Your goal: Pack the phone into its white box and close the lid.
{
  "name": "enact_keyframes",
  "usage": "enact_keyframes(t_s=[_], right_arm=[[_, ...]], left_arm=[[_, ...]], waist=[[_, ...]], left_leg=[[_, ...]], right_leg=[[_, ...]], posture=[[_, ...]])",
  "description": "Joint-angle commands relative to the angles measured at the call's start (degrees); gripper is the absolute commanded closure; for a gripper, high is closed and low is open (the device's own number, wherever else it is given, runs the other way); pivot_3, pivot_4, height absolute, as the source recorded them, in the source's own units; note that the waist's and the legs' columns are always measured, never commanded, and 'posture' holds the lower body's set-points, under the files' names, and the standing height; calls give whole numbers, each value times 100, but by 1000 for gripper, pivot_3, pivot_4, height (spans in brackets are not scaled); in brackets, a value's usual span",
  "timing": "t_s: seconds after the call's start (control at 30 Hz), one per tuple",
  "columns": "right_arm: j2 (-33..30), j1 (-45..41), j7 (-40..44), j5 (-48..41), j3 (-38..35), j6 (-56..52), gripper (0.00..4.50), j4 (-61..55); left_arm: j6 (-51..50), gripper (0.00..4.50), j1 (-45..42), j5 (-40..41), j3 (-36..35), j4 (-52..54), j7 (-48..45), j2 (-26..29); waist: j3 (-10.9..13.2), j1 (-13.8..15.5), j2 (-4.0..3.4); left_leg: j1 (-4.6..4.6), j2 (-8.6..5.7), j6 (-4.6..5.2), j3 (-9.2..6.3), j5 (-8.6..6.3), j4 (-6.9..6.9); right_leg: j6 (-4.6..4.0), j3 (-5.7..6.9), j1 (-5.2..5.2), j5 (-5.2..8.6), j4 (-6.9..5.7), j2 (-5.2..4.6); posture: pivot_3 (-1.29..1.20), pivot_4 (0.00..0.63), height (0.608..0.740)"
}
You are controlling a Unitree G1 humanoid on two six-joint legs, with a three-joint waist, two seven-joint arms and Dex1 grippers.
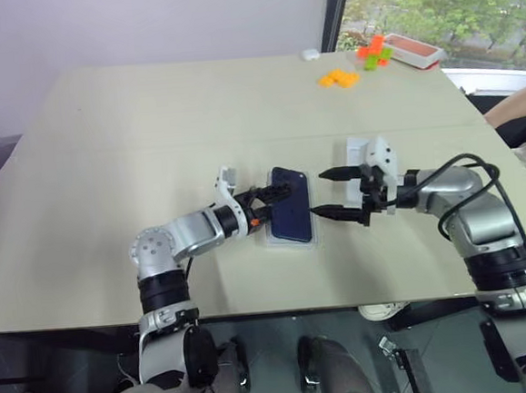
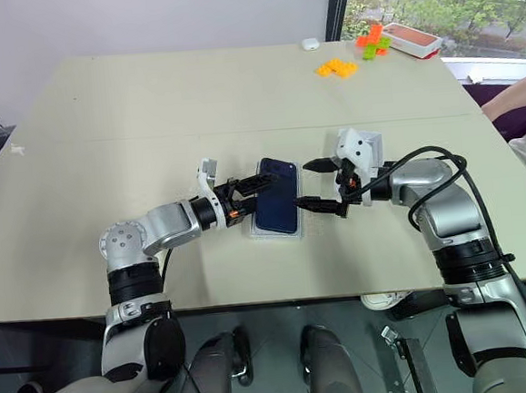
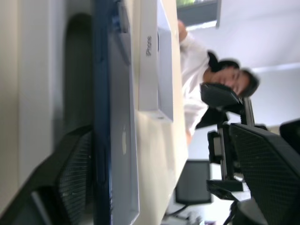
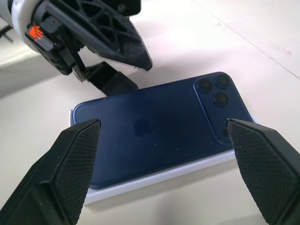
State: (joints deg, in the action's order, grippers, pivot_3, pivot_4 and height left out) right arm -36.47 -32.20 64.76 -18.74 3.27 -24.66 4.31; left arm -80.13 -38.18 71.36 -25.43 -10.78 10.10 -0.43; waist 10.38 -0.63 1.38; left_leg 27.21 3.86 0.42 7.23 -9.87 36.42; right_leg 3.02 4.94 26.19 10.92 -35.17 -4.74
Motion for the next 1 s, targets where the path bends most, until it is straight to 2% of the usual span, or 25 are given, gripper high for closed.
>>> enact_keyframes(t_s=[0.03,0.4,0.53,0.63,0.83,0.97,1.0], right_arm=[[33,-130,-44,5,-25,146,0,-10],[130,-195,-84,78,82,249,0,120],[188,-291,-149,125,120,192,0,259],[170,-392,-235,271,155,233,0,478],[-39,-387,-64,441,176,386,0,722],[-127,-545,57,561,213,524,0,973],[-127,-569,33,668,267,655,255,1070]], left_arm=[[-235,209,-265,238,3,34,-85,270],[-622,209,-357,463,-153,283,-96,1144],[-409,209,-278,255,-44,588,-313,1515],[119,209,-268,-149,-9,676,-735,1894],[1091,209,77,-1090,613,1049,-2245,2899],[2222,209,267,-2112,1436,1172,-3578,3504],[2386,161,249,-2312,1638,1086,-3742,3527]], waist=[[0,-3,0],[0,-1,-1],[0,-3,-1],[0,-3,-1],[-1,3,-4],[-1,4,-4],[-2,4,-5]], left_leg=[[0,0,0,-3,0,1],[1,1,1,3,1,4],[0,2,0,6,1,5],[-1,2,-1,9,0,9],[0,4,-2,17,0,-1],[5,4,-3,24,0,-9],[5,4,-4,25,0,-9]], right_leg=[[0,0,1,-1,-2,0],[2,0,1,-1,-8,4],[1,0,1,-1,-12,4],[-2,0,0,-2,-14,3],[-8,-1,10,-5,-11,1],[-8,-1,16,-4,-2,-2],[-8,-1,16,-4,0,-2]], posture=[[0,150,740],[0,150,740],[0,150,740],[0,150,740],[0,150,740],[0,150,740],[0,150,740]])
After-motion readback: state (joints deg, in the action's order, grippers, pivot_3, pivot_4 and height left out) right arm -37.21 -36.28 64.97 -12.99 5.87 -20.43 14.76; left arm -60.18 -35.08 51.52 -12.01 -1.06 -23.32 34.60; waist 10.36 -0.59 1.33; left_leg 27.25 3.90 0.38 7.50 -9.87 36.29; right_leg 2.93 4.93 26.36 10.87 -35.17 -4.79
